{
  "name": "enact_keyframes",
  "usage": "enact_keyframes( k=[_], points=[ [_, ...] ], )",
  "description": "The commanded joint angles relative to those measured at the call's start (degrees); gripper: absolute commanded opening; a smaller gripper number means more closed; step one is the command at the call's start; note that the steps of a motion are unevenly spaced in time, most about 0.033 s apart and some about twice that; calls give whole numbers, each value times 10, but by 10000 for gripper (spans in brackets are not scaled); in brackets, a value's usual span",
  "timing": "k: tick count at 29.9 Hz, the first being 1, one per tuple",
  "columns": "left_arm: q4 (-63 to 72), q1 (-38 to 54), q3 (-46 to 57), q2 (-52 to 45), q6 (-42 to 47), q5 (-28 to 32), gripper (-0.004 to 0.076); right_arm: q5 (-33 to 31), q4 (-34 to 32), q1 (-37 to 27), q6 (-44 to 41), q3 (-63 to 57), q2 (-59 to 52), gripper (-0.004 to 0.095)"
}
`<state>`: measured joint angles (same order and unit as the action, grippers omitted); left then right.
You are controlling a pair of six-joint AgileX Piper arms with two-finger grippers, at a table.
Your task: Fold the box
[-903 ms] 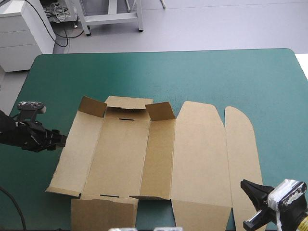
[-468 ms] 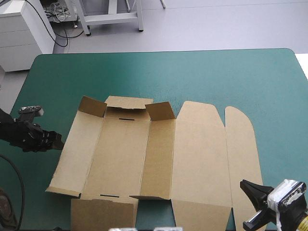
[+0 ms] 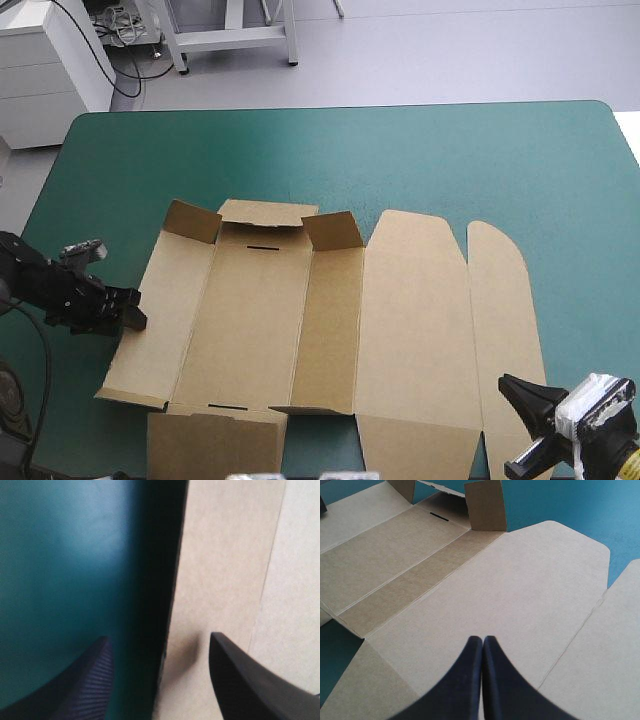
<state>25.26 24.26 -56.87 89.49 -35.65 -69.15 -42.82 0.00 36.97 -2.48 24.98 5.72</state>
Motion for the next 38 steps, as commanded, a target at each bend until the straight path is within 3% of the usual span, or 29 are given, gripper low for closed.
enact_keyframes(
  k=[1, 10, 20, 36, 38],
  points=[
    [42, -1, 20, -16, 4, -43, 403, 46, 0, -1, 5, 14, 9, -16],
    [122, -2, 27, -16, 3, -43, 403, 46, 0, -1, 5, 14, 9, -16],
    [114, -61, 27, -16, 7, -43, 385, 46, 0, -1, 8, 14, 9, -16],
    [57, -70, 27, -16, 80, -43, 92, 46, 0, -1, 8, 14, 9, -16],
    [49, -70, 27, -16, 79, -43, 24, 46, 0, -1, 8, 14, 9, -16]
  ],
)
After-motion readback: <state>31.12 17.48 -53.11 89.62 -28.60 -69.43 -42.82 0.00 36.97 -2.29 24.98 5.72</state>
